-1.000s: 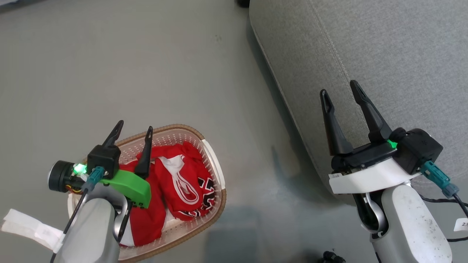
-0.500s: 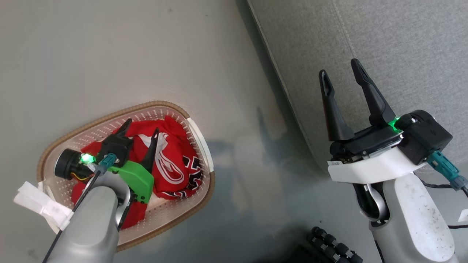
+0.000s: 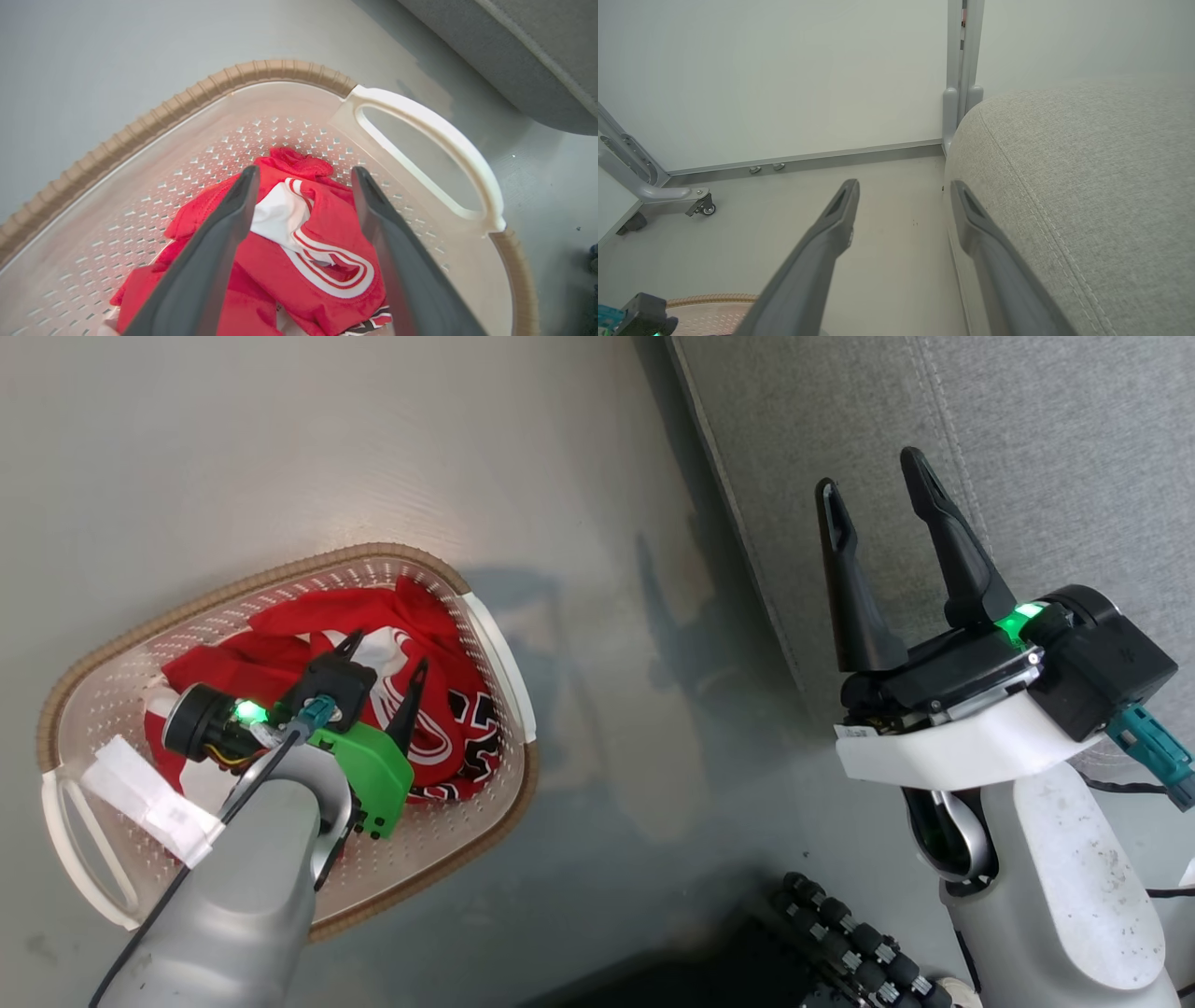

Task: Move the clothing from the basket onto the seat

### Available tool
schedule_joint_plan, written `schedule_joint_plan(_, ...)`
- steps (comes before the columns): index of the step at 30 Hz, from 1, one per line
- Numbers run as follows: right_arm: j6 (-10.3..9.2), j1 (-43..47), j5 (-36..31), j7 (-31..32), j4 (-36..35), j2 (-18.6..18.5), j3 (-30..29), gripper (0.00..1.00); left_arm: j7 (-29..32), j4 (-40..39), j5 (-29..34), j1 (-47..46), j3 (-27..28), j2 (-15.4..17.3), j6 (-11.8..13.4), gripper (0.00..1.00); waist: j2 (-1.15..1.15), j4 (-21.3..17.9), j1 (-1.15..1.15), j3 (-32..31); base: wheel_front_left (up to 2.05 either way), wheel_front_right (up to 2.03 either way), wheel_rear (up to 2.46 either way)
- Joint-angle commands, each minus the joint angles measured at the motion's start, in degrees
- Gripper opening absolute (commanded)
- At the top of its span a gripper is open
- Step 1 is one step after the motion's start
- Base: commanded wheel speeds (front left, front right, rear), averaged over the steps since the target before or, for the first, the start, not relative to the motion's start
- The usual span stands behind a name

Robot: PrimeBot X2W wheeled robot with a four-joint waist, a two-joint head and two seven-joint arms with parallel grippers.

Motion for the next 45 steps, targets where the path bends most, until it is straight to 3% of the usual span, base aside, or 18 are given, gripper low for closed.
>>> schedule_joint_plan(1, -0.02, -0.81, 0.49, -0.12, -0.38, -0.16, 0.05, 1.0, -0.05, 0.86, -0.28, -1.67, -0.8, 0.14, -0.16, 1.0, 0.5, -0.25, -0.01, 1.3, 0.0, 0.0, 0.0)
schedule_joint_plan(23, -0.02, -1.91, 1.35, -0.12, -3.19, -0.16, 0.14, 1.0, 0.45, 15.92, -5.1, -13.86, -11.76, -1.23, -0.16, 1.0, 0.5, -0.7, -0.01, 9.85, 0.0, 0.0, 0.0)
schedule_joint_plan(41, -0.02, -0.24, -0.1, -0.12, -4.89, -0.15, -0.45, 1.0, 3.94, 17.89, -11.34, -17.57, -22.39, -3.78, -0.17, 1.0, 0.5, 1.11, -0.01, 12.04, 0.01, 0.01, 0.01)
schedule_joint_plan(42, -0.02, -0.02, -0.22, -0.12, -4.93, -0.15, -0.49, 1.0, 3.89, 17.89, -11.67, -17.78, -22.69, -3.79, -0.17, 0.87, 0.5, 1.29, -0.01, 12.14, 0.04, 0.04, 0.04)
schedule_joint_plan(43, -0.02, 0.19, -0.35, -0.12, -5.03, -0.15, -0.55, 1.0, 3.68, 17.85, -11.95, -18.33, -23.12, -3.68, -0.17, 0.47, 0.5, 1.52, -0.01, 12.25, 0.01, 0.01, 0.01)
schedule_joint_plan(44, -0.02, 0.24, -0.47, -0.12, -5.08, -0.15, -0.58, 1.0, 3.55, 17.85, -12.31, -18.62, -23.46, -3.67, -0.17, 0.0, 0.5, 1.68, -0.01, 12.33, 0.0, 0.0, 0.0)
schedule_joint_plan(45, -0.02, 0.22, -0.55, -0.12, -5.05, -0.16, -0.58, 1.0, 3.44, 17.89, -12.75, -18.8, -23.83, -3.71, -0.17, 0.0, 0.5, 1.84, -0.01, 12.39, 0.0, 0.0, 0.0)
